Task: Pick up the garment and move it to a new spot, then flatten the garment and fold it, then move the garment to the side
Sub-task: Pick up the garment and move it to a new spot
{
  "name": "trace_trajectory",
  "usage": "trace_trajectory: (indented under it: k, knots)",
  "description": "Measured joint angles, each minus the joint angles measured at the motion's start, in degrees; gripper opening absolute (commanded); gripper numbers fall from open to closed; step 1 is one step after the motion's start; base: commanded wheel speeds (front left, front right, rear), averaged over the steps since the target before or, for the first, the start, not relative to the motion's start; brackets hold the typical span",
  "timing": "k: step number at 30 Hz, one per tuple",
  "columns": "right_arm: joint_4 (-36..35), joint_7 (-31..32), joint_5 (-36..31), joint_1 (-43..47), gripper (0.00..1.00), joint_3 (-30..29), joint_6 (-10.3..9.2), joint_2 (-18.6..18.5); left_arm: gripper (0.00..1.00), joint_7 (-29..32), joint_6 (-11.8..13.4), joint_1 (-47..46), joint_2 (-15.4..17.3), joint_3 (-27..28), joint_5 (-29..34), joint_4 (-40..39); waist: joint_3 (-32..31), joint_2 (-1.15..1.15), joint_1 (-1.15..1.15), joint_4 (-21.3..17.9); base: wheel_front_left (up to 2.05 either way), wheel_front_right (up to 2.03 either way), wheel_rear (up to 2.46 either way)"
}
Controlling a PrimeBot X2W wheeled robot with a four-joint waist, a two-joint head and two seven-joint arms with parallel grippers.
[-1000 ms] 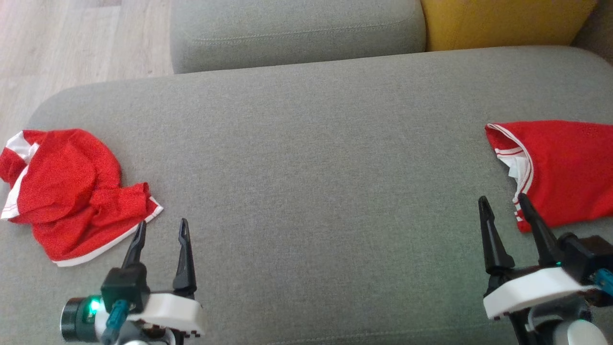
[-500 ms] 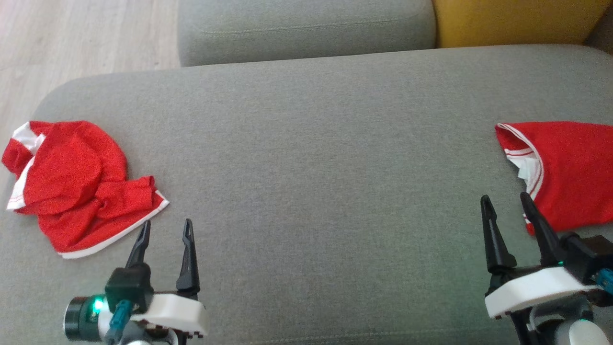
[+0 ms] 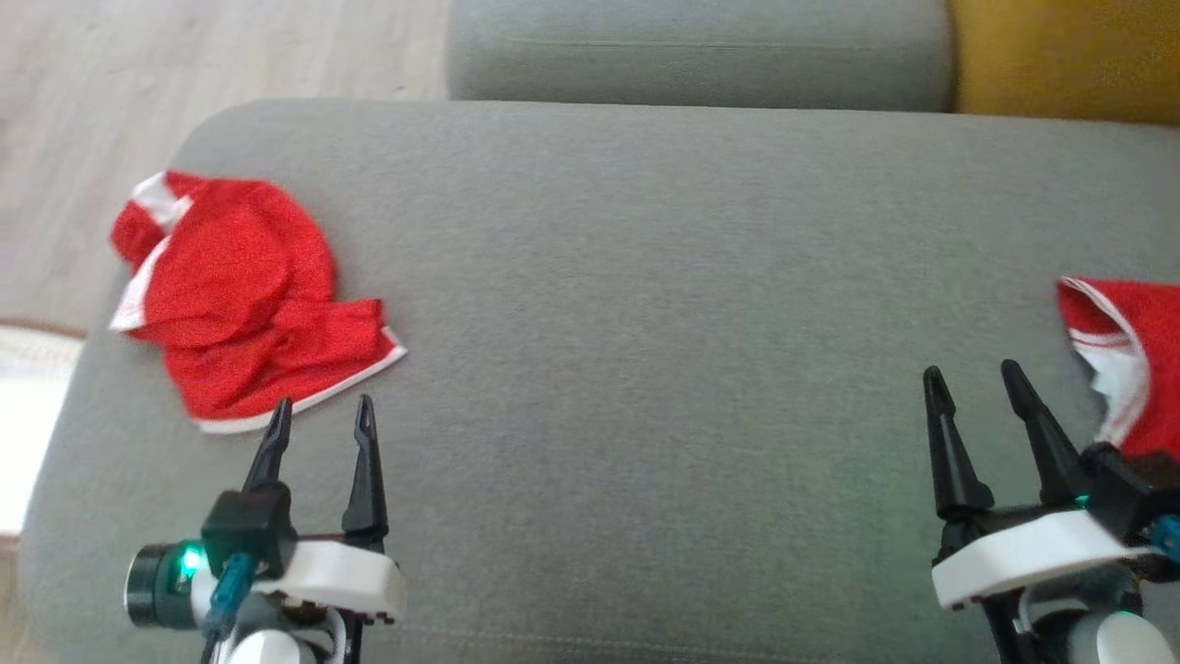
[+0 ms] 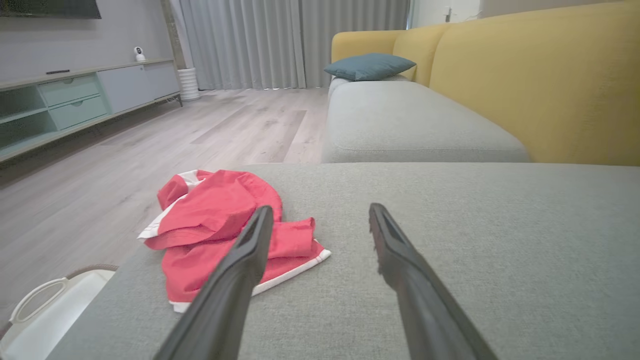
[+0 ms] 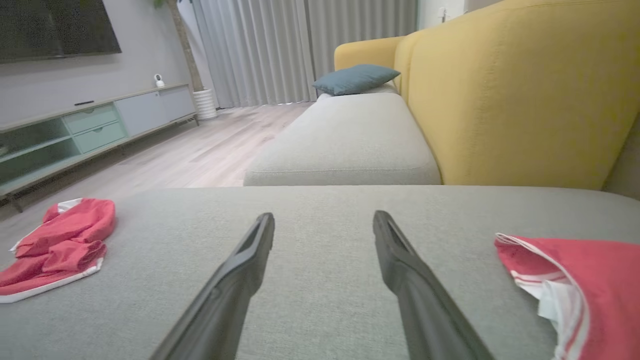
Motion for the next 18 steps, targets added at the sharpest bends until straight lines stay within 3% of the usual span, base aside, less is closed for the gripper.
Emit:
trace_trajectory:
  k: [11, 18]
  knots:
    - [-2.00, 1.05, 0.00, -0.07, 1.00, 2.00, 0.00, 0.03, 1.00, -0.25, -0.01, -1.35, -0.20, 0.00, 0.01, 0.30, 0.18, 0.00, 0.00, 10.03, 0.00, 0.00, 0.00]
    - [-3.07, 1.71, -0.03, -0.10, 1.00, 2.02, 0.00, 0.03, 1.00, -0.51, -0.07, -1.35, -0.20, 0.23, 0.01, 0.41, 0.40, 0.00, 0.00, 13.84, 0.00, 0.00, 0.00]
